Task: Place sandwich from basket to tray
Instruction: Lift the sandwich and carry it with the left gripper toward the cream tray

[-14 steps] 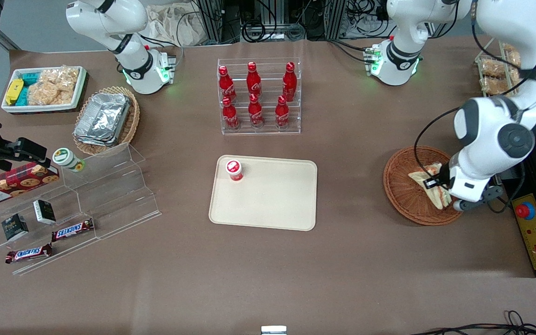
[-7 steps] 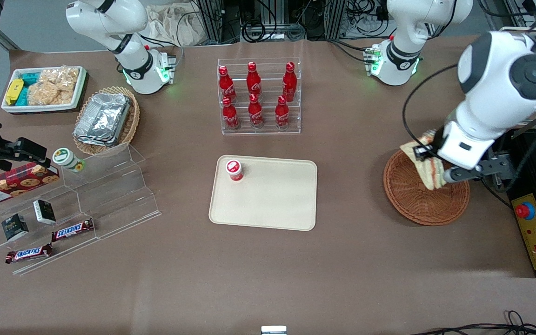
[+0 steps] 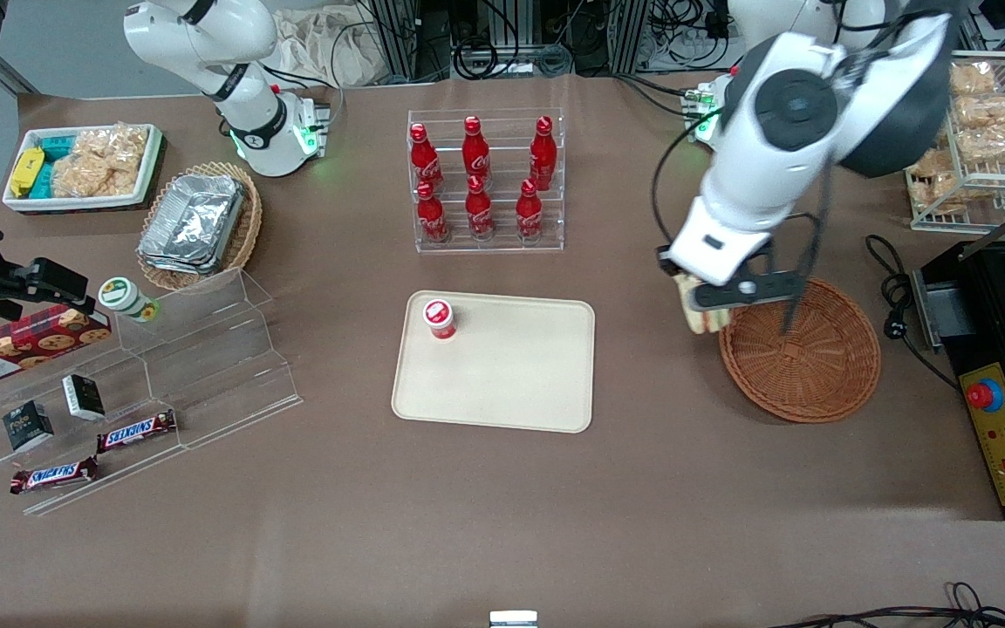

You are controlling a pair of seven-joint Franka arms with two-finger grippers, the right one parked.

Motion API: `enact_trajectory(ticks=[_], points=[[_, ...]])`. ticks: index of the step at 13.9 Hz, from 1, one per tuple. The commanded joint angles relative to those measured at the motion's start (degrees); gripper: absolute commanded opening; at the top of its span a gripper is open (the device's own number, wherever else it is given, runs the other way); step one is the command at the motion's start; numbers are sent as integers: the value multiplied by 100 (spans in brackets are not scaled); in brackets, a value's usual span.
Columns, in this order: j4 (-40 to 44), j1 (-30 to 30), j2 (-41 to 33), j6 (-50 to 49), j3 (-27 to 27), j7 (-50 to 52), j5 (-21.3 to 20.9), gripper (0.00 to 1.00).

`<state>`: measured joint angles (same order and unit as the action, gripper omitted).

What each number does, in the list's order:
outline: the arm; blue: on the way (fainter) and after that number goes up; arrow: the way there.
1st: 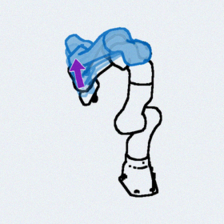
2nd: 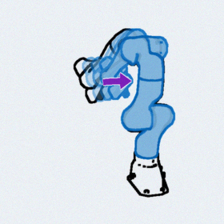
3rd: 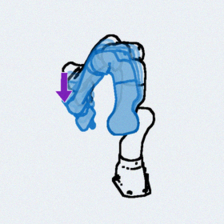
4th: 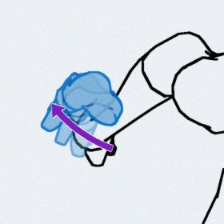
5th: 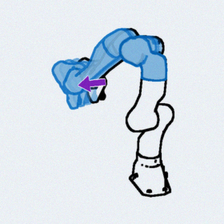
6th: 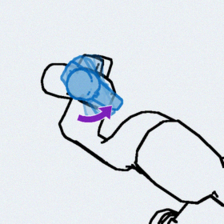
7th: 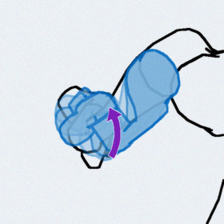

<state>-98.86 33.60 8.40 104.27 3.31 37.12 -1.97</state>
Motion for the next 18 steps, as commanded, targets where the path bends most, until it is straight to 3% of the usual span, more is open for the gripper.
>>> enact_trajectory(ticks=[1, 9, 15, 16, 18], points=[[718, 515, 1012, 197, 74, 592, -276, 25], [728, 920, 2481, 1840, 74, 788, -330, 27], [798, 1026, 3141, 2405, 74, 779, -330, 29], [807, 1026, 3150, 2413, 74, 770, -330, 34], [815, 1017, 3150, 2414, 74, 779, -313, 57]])
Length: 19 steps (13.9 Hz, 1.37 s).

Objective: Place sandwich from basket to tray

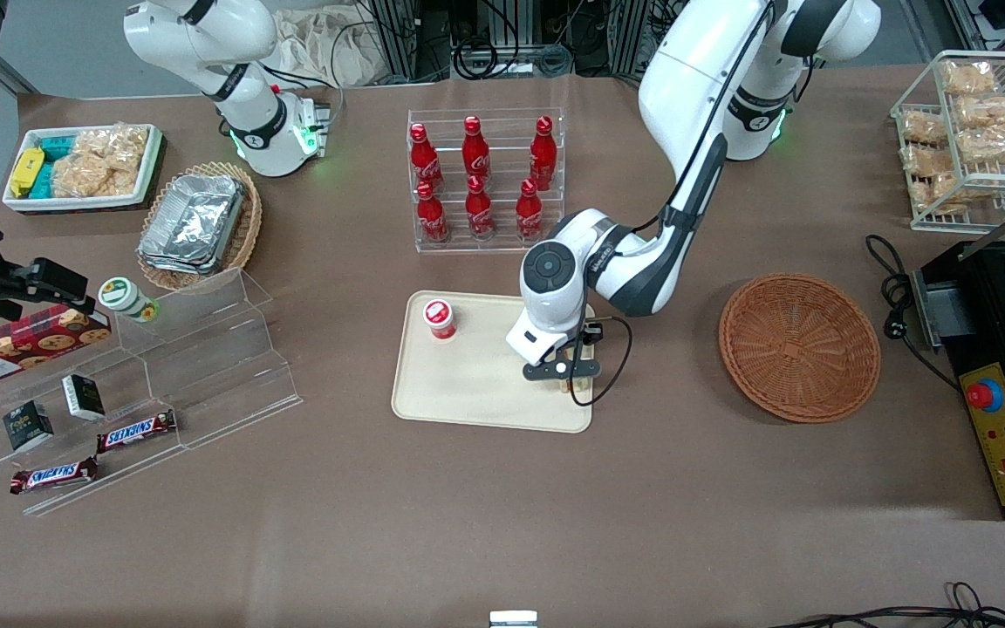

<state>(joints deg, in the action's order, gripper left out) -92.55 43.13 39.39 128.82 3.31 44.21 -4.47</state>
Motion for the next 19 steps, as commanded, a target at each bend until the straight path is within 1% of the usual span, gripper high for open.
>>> enact_trajectory(ticks=[1, 2, 4, 6, 7, 8, 12, 14, 16, 19], points=[[185, 64, 51, -41, 73, 70, -63, 97], [194, 64, 16, -41, 73, 88, -45, 100], [334, 38, -150, -111, 90, 411, -1, 100], [273, -24, -606, -330, 125, 1191, 25, 100], [247, -67, -817, -540, 160, 1439, -1, 100], [246, -190, -1028, -742, 187, 1476, -10, 100], [159, -629, -1705, -1323, 187, 1363, -45, 100], [63, -849, -1969, -1456, 187, 1310, -54, 100], [-96, -1182, -2320, -1569, 187, 934, -54, 100], [-289, -1753, -2768, -1956, 178, -23, -10, 100]])
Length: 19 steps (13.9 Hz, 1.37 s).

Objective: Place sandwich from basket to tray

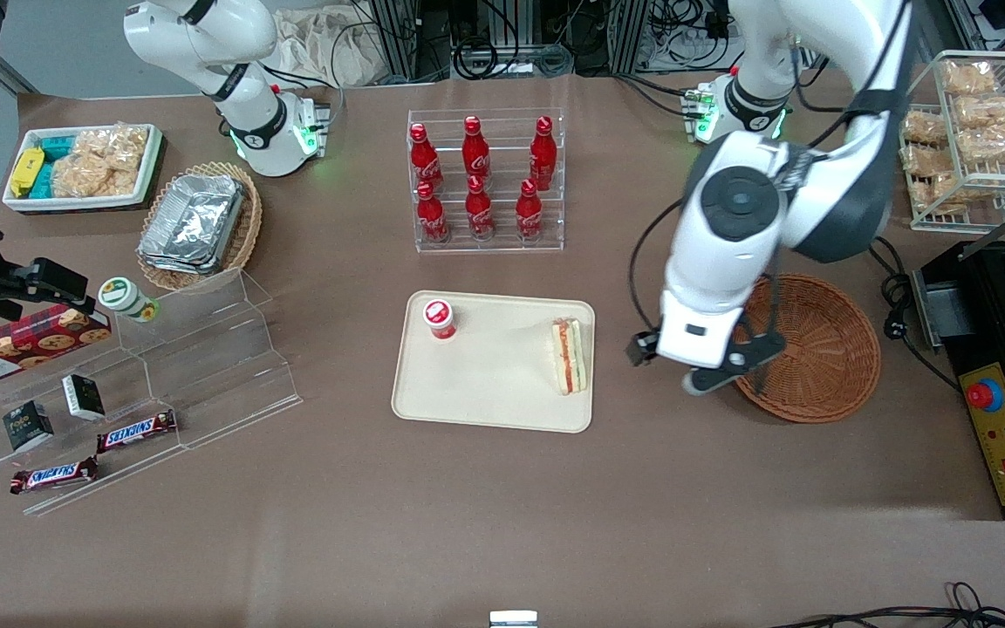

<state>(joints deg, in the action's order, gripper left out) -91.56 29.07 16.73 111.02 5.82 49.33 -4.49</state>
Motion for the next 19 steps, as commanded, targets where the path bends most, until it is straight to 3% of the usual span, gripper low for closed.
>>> enact_trajectory(ticks=[1, 7, 11, 14, 19], points=[[-476, -541, -643, -264, -72, -852, 10, 100], [-1013, -1473, -1479, -677, -90, -2496, 63, 100], [-1004, -2211, -1927, -1222, -168, -3735, 370, 100], [-995, -2791, -2217, -1574, -546, -4054, 370, 100], [-864, -2802, -2446, -1864, -529, -4106, 361, 100]])
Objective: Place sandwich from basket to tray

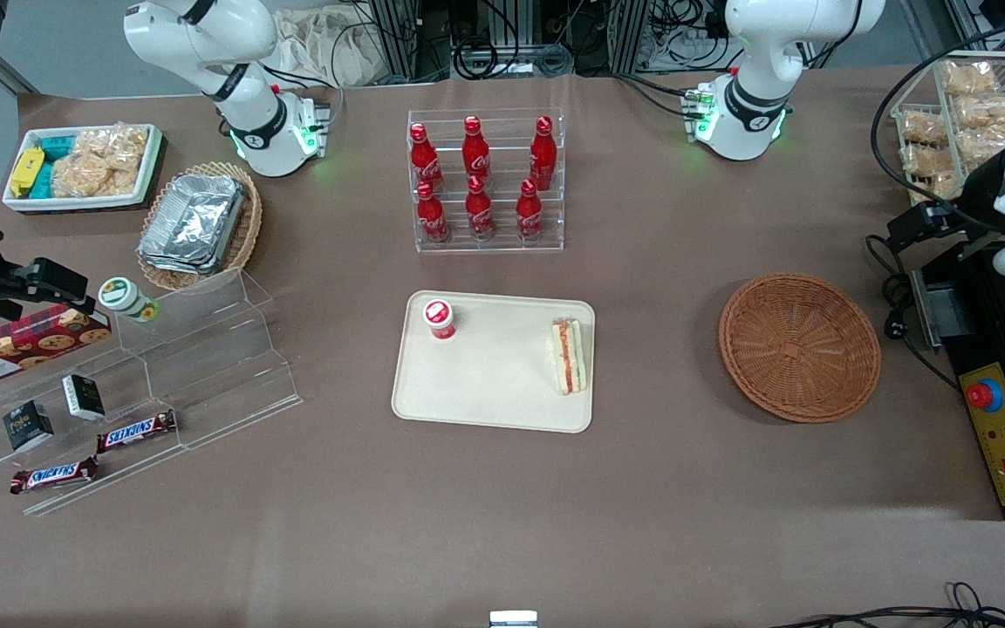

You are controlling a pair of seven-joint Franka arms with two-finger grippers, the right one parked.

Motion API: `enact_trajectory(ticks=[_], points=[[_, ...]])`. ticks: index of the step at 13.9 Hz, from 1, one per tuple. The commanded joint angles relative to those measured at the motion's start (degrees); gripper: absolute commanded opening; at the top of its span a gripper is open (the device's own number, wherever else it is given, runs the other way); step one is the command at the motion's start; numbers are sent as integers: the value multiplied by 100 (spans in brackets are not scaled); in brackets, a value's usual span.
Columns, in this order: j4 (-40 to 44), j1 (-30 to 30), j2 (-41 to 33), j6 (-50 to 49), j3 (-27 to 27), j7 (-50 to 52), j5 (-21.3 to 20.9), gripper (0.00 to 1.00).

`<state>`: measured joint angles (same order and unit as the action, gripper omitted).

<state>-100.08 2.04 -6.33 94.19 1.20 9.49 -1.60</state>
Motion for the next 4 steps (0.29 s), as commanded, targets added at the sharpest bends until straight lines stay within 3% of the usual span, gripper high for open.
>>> enact_trajectory(ticks=[1, 4], points=[[15, -98, -141, -200, -84, -296, 46, 100], [76, -98, -123, -208, -85, -395, 54, 100]])
